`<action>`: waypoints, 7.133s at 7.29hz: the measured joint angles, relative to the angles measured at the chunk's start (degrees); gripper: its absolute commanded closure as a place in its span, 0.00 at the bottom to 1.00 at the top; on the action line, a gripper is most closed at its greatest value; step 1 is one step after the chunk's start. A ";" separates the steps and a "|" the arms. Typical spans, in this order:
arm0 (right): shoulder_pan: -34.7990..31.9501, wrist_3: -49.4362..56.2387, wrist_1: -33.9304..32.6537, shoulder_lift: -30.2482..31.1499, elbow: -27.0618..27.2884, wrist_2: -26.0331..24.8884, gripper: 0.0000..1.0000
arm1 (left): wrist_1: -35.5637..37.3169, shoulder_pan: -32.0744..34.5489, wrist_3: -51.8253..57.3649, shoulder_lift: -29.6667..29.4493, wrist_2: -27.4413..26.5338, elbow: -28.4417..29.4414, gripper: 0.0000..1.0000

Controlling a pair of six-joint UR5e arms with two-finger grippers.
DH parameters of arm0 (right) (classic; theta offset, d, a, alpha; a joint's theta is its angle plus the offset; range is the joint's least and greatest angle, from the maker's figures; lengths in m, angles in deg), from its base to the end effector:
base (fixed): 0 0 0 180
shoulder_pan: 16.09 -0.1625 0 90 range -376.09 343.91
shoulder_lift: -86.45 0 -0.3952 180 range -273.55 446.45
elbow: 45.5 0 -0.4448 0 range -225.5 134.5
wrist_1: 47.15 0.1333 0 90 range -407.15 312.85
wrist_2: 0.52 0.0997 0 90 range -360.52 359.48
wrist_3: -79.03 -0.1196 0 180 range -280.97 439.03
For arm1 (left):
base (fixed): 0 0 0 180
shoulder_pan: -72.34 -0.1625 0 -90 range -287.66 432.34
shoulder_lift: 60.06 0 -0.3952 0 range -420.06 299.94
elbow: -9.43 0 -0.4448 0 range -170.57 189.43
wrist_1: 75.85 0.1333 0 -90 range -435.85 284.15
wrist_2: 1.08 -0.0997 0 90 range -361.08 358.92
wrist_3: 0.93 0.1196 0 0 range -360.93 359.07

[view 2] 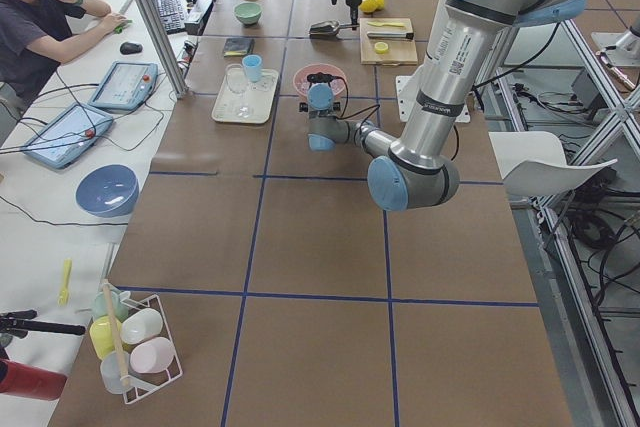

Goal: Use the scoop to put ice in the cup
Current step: 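Reach the right gripper down and grasp the metal scoop handle, then lift the scoop with the right gripper and carry it over the bowl, then dig the scoop into the ice cubes while the left gripper holds the bowl, then raise the filled scoop and move it over the blue cup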

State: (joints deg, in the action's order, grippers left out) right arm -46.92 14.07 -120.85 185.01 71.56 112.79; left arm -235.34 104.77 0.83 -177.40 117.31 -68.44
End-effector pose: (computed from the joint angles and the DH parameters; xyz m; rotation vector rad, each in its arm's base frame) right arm -0.3918 -0.3339 0.4455 -0.0677 -0.7133 -0.0268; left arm 0.5707 -0.4531 0.3073 1.1699 1.1069 1.1837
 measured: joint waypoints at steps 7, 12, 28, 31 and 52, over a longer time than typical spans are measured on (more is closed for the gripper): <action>-5.54 19.65 -0.75 -3.17 3.11 -2.00 1.00 | -0.12 0.01 -0.11 -0.02 0.00 0.00 0.00; -7.73 49.95 -44.81 -28.96 7.83 -2.77 1.00 | -0.13 0.07 -0.17 0.00 0.00 0.00 0.00; 5.06 67.32 -89.17 -75.43 -29.66 -13.95 1.00 | -0.56 0.02 -0.24 -0.04 -0.09 0.00 0.00; 5.88 67.09 -88.49 -74.55 -30.71 -13.99 1.00 | -0.65 0.03 -0.26 -0.03 -0.09 -0.01 0.00; 1.02 62.40 -51.55 -52.34 -10.22 -9.08 1.00 | -0.65 0.09 -0.26 -0.02 -0.09 -0.09 0.00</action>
State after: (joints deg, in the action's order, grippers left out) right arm -45.89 76.47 -172.40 132.67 61.34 103.70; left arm -235.99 104.86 0.57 -177.41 117.22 -68.53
